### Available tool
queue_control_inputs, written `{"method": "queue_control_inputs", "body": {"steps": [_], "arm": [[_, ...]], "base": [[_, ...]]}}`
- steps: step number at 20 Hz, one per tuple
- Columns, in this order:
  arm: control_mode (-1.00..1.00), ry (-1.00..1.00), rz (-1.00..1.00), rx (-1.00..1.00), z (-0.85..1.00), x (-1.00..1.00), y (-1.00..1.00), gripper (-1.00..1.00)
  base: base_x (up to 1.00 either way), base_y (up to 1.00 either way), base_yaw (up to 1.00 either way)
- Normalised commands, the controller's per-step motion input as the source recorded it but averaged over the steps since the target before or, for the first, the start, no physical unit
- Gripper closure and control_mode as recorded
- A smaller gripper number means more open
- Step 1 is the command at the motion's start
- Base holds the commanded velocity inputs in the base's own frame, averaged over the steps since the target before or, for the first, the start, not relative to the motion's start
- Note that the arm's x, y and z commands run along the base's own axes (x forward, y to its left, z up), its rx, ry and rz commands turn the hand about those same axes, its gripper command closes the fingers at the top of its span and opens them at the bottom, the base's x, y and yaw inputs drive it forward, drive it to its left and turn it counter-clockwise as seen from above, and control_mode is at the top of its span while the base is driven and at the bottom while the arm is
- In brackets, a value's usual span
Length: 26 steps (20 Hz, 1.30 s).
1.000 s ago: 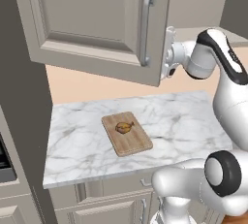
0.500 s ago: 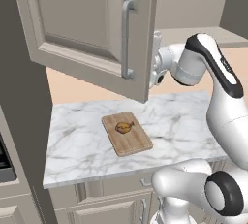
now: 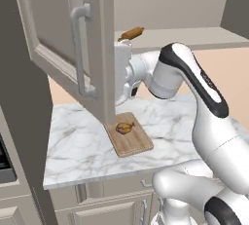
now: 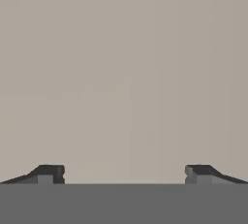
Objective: Open the cabinet, retrieve the rolling pin, and place it next to the meat on the cutting board to prepare for tenderizing.
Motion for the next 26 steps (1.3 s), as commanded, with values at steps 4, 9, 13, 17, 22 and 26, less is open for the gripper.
{"method": "queue_control_inputs", "body": {"steps": [4,9,13,17,22,26], "arm": [[-1.00,0.06,0.01,-0.01,0.00,-0.28,0.98,-1.00],[-1.00,0.07,0.00,-0.03,0.00,-0.07,0.93,-1.00],[-1.00,0.05,0.00,-0.05,0.00,0.00,0.77,-1.00],[-1.00,0.01,0.00,-0.12,0.00,0.00,0.33,-1.00],[-1.00,-0.07,0.00,-0.11,0.01,0.00,-0.24,-1.00],[-1.00,-0.11,-0.04,-0.12,0.13,0.00,-0.57,-1.00]], "base": [[0.00,0.00,0.00],[0.00,0.00,0.00],[0.00,0.00,0.00],[0.00,0.00,0.00],[0.00,0.00,0.00],[0.00,0.00,0.00]]}}
